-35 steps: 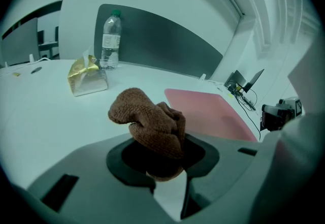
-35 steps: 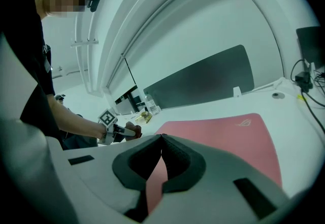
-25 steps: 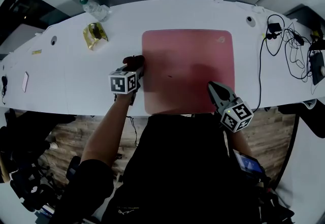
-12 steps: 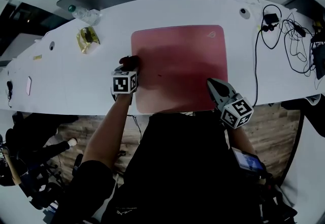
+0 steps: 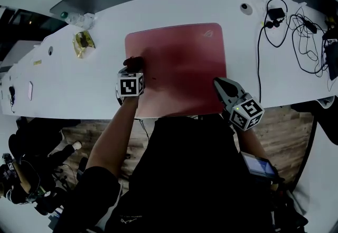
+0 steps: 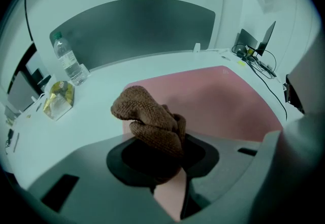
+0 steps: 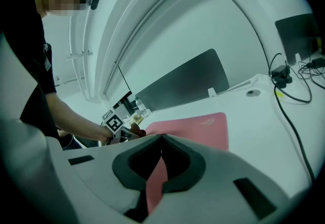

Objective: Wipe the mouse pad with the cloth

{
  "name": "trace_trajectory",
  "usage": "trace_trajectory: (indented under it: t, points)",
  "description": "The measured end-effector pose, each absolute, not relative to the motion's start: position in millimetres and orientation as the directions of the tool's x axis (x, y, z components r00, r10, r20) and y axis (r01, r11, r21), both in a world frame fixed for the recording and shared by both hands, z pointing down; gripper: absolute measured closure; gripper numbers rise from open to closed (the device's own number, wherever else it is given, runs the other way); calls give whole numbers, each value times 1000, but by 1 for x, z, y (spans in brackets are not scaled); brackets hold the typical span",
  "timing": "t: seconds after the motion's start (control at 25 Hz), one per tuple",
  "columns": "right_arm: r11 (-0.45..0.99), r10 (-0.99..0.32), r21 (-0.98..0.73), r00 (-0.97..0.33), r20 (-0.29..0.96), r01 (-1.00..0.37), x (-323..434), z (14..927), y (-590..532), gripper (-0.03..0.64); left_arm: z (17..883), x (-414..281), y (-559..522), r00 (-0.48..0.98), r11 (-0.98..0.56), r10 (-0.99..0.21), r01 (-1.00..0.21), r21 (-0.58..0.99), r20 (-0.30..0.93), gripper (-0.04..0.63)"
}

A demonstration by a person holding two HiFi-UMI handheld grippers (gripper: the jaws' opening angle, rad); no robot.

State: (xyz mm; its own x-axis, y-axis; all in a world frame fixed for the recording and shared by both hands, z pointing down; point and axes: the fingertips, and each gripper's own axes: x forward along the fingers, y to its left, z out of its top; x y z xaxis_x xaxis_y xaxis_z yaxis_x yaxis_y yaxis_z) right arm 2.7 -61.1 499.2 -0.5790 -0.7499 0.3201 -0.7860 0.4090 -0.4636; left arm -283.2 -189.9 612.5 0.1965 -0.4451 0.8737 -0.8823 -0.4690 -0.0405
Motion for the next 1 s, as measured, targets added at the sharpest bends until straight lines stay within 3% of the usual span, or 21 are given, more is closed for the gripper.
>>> trace_trajectory:
  t: [1.0]
  points:
    - [437,-740,-439,-591,322,-785,98,506,-56,592,612,-104,-157,344,-535,-384,-839,97,857,461]
